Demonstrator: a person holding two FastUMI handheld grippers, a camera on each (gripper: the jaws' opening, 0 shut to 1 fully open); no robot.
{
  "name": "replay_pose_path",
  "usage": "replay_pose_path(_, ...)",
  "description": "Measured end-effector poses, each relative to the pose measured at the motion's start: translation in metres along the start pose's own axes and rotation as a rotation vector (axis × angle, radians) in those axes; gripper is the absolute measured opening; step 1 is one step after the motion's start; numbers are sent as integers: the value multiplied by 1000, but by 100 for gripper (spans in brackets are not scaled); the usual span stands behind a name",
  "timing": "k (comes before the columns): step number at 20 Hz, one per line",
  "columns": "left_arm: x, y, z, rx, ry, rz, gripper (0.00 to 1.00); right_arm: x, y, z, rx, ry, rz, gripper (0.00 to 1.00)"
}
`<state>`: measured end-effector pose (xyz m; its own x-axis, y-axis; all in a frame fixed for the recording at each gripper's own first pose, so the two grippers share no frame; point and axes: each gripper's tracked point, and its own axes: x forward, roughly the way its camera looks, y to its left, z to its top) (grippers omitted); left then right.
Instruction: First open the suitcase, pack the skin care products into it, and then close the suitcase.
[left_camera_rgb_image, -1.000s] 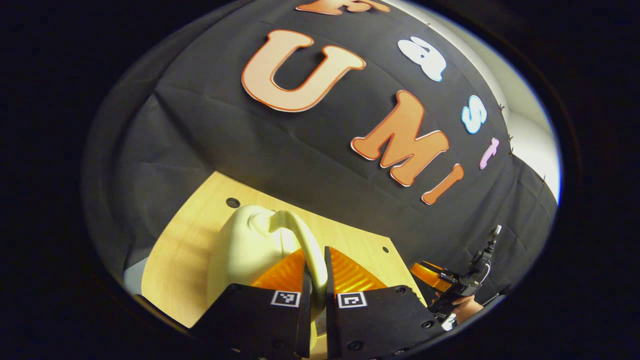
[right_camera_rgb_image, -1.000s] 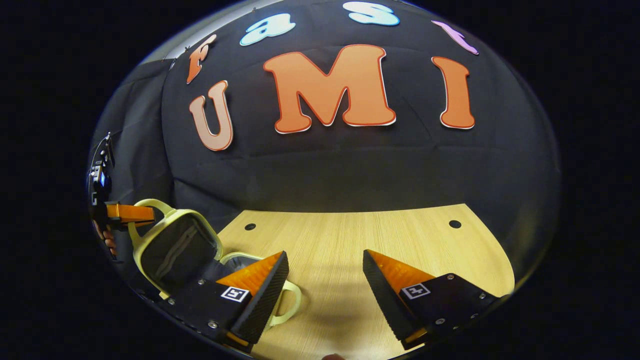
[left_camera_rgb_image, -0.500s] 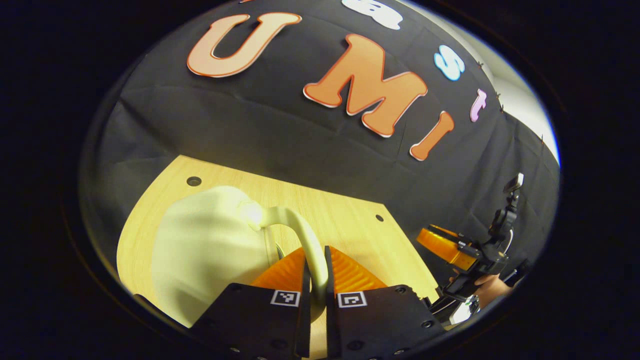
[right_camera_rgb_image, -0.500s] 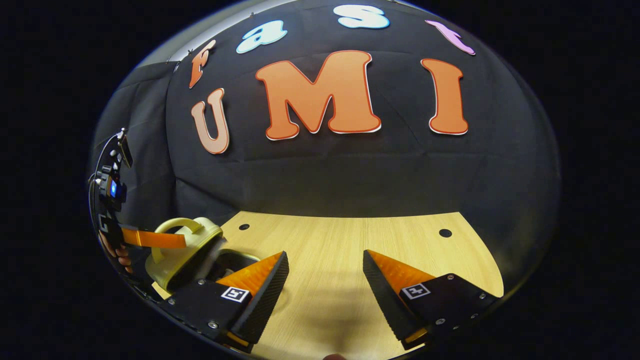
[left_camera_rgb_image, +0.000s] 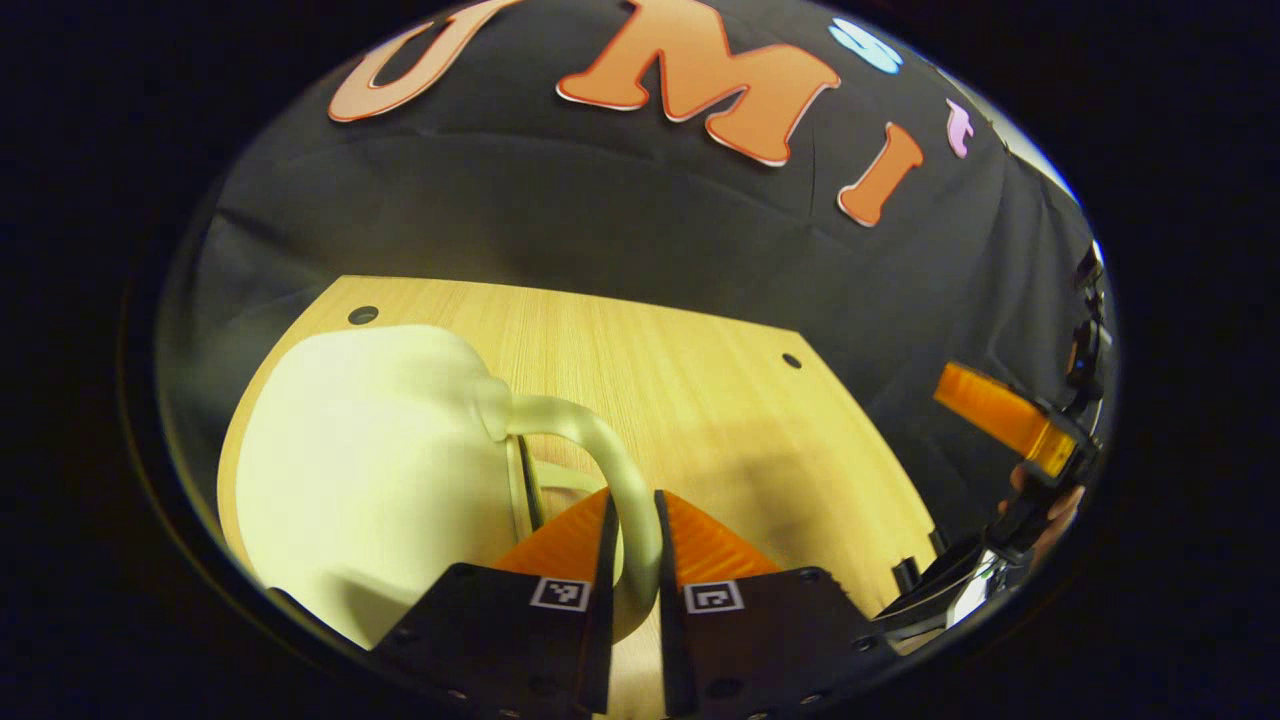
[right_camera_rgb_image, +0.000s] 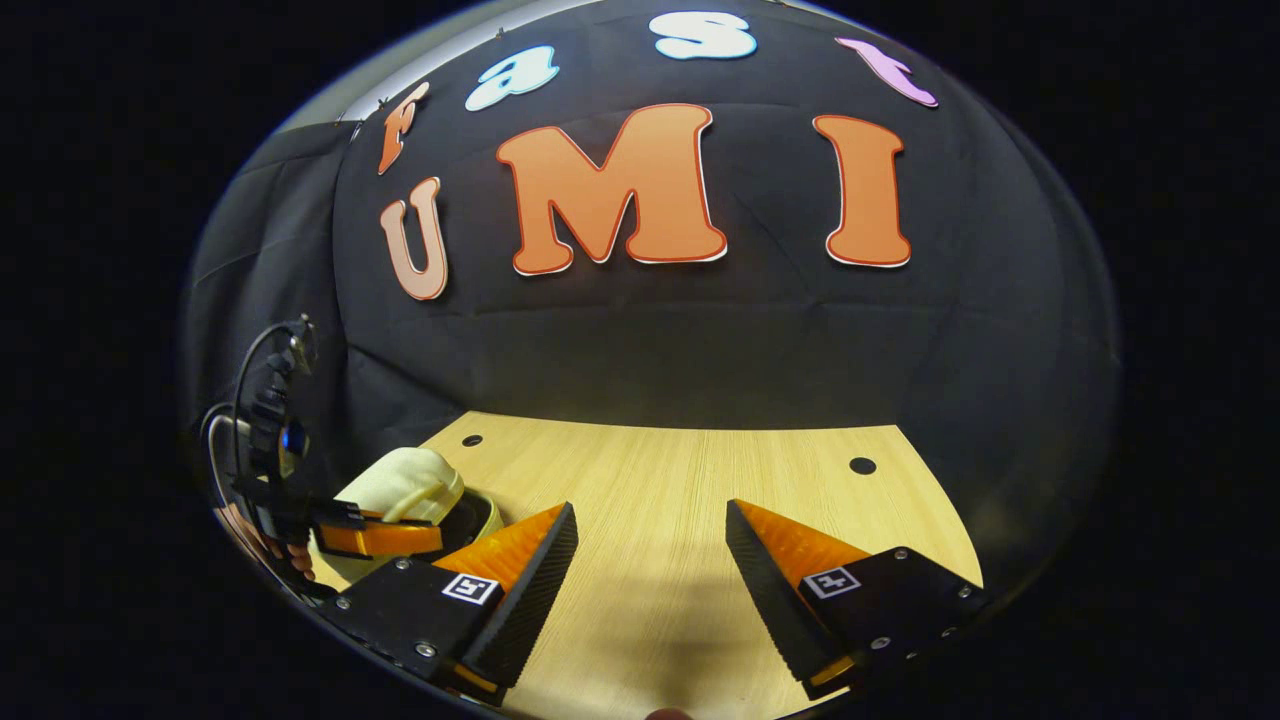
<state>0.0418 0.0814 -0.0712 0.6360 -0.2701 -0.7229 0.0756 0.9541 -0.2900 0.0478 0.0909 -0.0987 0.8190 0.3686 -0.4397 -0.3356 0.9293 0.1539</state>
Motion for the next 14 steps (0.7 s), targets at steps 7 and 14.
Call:
replay_pose_path(7,2,-2,11,59,-39,116,51,-8,-17,7,-30,-39,-9,95)
replay_pose_path(14,-61,-36,99,147,-331,185,97,-13,-15,41,-68,-160,-29,95)
